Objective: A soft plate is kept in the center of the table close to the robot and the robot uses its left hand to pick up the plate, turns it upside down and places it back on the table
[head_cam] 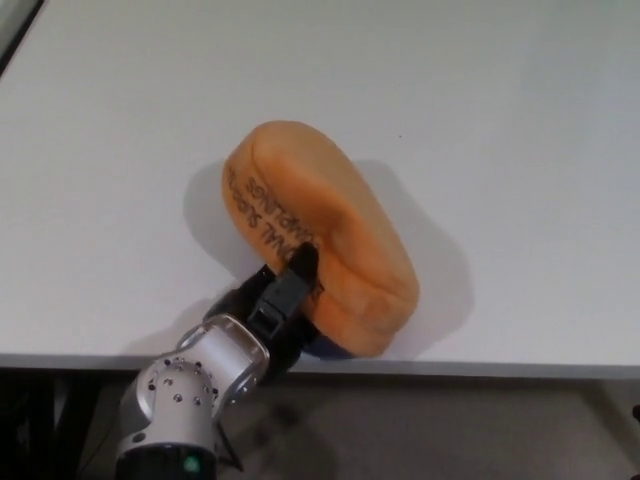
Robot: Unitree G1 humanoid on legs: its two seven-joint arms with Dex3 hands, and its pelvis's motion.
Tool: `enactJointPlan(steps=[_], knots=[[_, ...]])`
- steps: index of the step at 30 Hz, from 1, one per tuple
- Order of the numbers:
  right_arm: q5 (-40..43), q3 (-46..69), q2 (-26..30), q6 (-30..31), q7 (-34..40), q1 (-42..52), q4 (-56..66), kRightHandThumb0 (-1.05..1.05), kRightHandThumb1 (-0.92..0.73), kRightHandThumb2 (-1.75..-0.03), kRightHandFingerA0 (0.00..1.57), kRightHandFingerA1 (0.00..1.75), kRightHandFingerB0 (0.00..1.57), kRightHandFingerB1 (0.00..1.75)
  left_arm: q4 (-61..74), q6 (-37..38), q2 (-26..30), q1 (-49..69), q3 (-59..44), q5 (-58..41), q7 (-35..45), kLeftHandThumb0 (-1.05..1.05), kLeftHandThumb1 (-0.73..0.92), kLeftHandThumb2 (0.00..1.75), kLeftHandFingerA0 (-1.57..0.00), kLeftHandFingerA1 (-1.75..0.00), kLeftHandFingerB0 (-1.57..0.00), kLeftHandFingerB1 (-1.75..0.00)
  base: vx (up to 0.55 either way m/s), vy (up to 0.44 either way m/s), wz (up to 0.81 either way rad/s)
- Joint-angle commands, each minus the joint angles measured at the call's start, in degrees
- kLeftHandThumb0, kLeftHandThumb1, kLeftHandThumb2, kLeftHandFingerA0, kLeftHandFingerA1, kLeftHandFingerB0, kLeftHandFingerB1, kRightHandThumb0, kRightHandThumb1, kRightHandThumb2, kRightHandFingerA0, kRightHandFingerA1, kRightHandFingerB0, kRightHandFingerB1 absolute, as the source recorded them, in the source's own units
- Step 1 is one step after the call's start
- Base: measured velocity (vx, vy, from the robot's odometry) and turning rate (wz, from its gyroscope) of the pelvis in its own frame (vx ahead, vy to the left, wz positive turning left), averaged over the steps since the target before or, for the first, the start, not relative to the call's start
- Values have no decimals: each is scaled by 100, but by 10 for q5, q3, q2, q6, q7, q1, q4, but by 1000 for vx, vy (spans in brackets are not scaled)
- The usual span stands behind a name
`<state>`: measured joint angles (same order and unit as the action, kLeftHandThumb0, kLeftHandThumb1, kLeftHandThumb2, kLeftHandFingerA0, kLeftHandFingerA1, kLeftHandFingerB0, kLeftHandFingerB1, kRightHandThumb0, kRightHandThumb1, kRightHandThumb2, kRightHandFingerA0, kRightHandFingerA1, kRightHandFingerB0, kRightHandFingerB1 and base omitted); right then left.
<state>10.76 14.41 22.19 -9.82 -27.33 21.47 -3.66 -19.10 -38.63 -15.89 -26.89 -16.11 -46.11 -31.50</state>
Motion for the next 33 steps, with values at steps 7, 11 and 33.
enactJointPlan(steps=[7,11,33], knots=[[-4,5,6,9,7,-5,0,-80,-91,-67,66,47,41,36,39,-124,213,12,132,85,158,-79,81,64,-51,-79,-31,-44,0,0,0],[-6,6,6,4,8,-8,-3,-87,-74,-89,62,55,36,43,58,-144,263,-1,167,94,183,-83,68,103,-49,-65,-21,-50,0,0,0],[-4,5,7,17,10,-14,1,-82,-91,-68,66,47,41,35,125,-210,430,-57,253,109,404,-99,92,77,-25,-51,-7,-26,0,0,0]])
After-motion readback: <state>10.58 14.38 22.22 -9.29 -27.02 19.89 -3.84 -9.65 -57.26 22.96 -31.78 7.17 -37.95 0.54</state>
